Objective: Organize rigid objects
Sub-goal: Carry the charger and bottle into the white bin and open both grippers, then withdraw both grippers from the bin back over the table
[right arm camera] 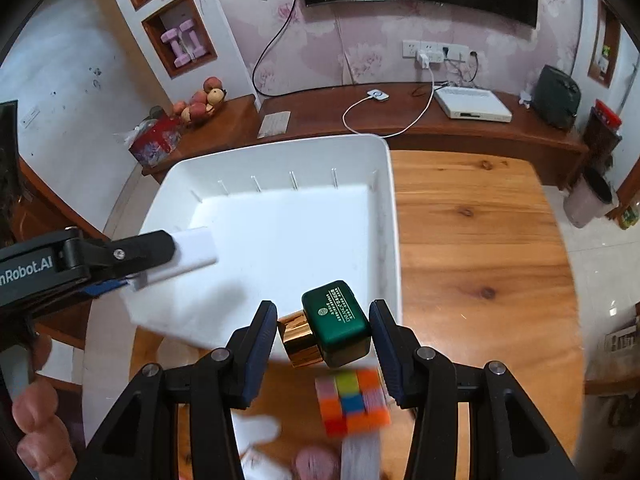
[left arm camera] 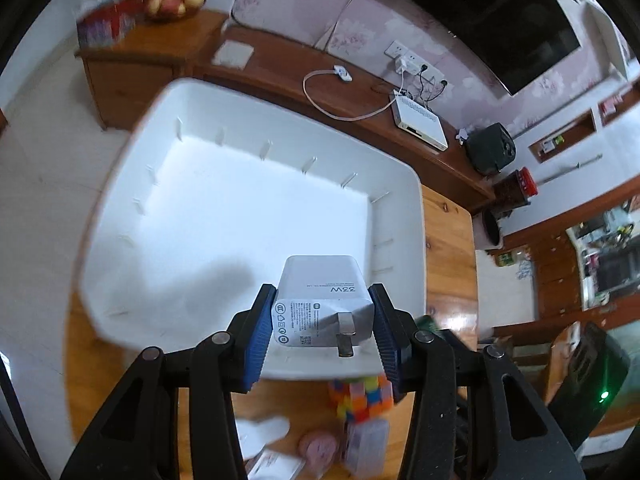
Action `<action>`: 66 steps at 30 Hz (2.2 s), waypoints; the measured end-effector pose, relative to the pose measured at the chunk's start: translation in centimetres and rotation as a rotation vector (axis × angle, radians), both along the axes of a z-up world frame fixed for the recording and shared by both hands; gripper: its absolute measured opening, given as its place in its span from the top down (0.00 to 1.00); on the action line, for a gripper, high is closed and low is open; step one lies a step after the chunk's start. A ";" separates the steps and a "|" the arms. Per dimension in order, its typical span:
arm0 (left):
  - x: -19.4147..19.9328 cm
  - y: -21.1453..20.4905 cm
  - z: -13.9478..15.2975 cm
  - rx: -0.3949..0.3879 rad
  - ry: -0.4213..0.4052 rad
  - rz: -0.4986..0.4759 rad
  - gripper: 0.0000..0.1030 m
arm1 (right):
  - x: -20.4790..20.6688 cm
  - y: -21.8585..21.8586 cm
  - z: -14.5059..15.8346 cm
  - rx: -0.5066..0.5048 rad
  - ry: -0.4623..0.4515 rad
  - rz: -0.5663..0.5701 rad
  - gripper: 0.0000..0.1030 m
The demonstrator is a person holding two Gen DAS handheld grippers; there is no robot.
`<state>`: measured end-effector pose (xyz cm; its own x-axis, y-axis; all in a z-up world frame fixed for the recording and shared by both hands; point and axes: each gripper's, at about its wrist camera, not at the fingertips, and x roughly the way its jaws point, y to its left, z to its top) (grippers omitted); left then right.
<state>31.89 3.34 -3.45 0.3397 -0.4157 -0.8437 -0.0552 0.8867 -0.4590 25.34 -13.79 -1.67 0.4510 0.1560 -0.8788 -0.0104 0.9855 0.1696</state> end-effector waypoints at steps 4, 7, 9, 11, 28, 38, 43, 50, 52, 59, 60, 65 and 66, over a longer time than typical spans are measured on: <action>2.1 -0.4 -4.3 -0.095 0.064 0.006 0.51 | 2.4 -0.1 -3.5 0.019 0.059 -0.017 0.53; 3.1 -1.0 -6.9 -0.129 0.096 0.000 0.51 | 3.1 -0.3 -5.5 0.041 0.100 -0.024 0.53; 3.3 -1.4 -7.7 -0.128 0.102 -0.009 0.51 | 3.4 -0.2 -6.4 0.040 0.120 -0.018 0.53; 3.3 -1.6 -8.5 -0.127 0.113 -0.012 0.51 | 3.5 0.4 -6.3 0.010 0.098 0.009 0.53; 2.1 0.1 -7.4 -0.115 0.096 -0.026 0.17 | 1.8 2.6 -6.1 -0.097 0.059 0.096 0.34; -0.6 -0.5 -4.6 -0.046 0.030 -0.076 0.17 | -1.0 2.1 -4.1 -0.124 0.017 0.094 0.33; -2.6 -1.1 -3.4 -0.004 0.022 -0.116 0.17 | -2.0 2.1 -3.5 -0.189 0.032 0.071 0.32; -7.3 -2.8 -1.9 0.083 0.002 -0.224 0.16 | -5.3 0.6 -2.9 -0.234 0.099 0.055 0.32; -8.4 -3.1 -1.8 0.099 0.017 -0.241 0.16 | -6.5 0.0 -2.9 -0.245 0.124 0.046 0.32; -13.8 -3.3 -2.6 0.126 0.100 -0.276 0.16 | -11.3 -2.6 -3.8 -0.200 0.213 0.043 0.32; -14.4 -3.3 -2.5 0.131 0.100 -0.277 0.16 | -12.0 -2.9 -3.9 -0.198 0.219 0.039 0.32; -17.9 -2.6 -2.1 0.159 0.086 -0.268 0.16 | -15.3 -3.8 -4.0 -0.151 0.219 0.026 0.32; -18.5 -2.6 -1.9 0.168 0.081 -0.269 0.16 | -15.7 -3.8 -4.0 -0.145 0.213 0.025 0.32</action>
